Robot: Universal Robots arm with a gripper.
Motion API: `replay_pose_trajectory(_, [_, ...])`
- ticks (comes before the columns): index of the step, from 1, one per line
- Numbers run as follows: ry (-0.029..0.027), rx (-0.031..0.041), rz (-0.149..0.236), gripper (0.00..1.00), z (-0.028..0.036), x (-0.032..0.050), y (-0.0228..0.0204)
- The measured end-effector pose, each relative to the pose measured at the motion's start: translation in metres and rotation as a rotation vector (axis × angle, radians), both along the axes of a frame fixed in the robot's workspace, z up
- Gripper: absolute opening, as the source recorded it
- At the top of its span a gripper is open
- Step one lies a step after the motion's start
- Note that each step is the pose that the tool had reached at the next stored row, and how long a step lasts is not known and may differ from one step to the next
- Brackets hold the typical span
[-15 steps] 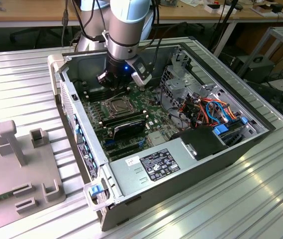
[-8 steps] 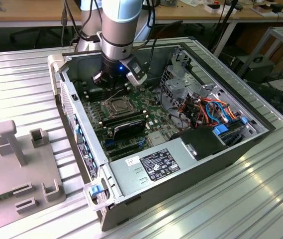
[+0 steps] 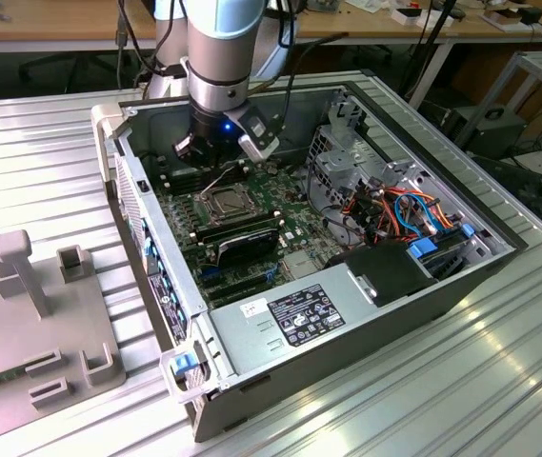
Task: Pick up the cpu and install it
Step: 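Install the first cpu locking lever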
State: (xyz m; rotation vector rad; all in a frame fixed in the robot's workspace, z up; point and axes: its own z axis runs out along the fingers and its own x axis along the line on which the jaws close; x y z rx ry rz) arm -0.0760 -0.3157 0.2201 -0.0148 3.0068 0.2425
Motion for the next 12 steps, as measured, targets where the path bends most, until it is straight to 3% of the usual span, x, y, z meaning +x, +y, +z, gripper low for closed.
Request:
replay_pose_trajectory(7, [-0.0143, -0.0003, -0.002, 0.11, 0.0022, -0.006, 0.0008])
replay_pose_trajectory(11, [-0.0144, -0.0008, -0.002, 0.11, 0.0028, -0.006, 0.0008])
replay_pose_trajectory(12, [-0.0147, -0.0007, -0.002, 0.11, 0.0053, -0.006, 0.0008])
